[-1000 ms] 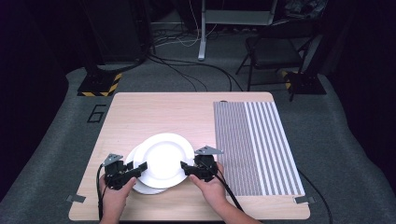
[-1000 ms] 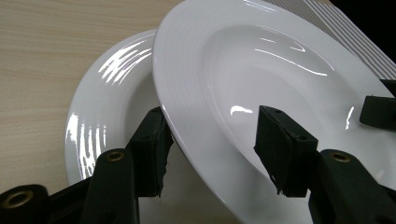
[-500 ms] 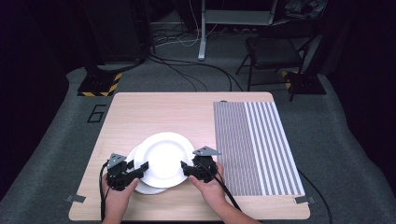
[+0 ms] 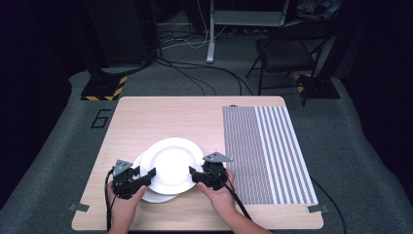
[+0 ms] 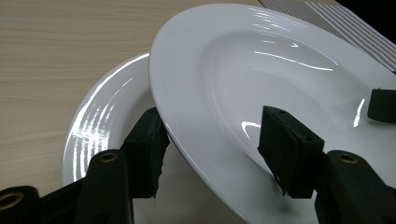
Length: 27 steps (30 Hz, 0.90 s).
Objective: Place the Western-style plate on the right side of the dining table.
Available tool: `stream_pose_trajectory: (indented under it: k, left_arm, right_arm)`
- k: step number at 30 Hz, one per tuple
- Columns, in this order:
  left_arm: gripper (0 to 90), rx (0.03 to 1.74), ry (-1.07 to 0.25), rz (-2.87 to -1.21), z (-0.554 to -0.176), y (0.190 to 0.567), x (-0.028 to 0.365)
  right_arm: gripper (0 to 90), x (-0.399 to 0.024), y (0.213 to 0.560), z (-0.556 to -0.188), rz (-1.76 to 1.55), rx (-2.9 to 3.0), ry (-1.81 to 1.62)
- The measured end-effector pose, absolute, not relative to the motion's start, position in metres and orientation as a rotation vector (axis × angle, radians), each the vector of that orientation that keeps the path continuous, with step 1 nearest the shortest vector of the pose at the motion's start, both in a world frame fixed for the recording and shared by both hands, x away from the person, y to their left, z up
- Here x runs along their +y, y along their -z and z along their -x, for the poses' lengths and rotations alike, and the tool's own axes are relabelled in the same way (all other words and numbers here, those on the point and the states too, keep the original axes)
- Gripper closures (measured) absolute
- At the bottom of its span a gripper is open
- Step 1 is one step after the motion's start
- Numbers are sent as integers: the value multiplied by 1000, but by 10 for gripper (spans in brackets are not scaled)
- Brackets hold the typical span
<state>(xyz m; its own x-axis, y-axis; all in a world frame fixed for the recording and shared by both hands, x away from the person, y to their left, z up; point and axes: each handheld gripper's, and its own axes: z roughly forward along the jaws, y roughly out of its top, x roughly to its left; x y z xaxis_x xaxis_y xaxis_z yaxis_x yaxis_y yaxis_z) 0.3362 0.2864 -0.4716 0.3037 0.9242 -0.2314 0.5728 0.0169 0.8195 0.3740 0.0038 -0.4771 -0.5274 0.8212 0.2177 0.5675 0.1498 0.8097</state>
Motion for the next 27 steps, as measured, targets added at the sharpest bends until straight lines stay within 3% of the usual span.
stream_pose_trajectory:
  k: [27]
  left_arm:
    - [435, 1302, -485, -1705, -349, 467, 264]
  right_arm:
    - [403, -19, 468, -371, -1339, 2072, -1298]
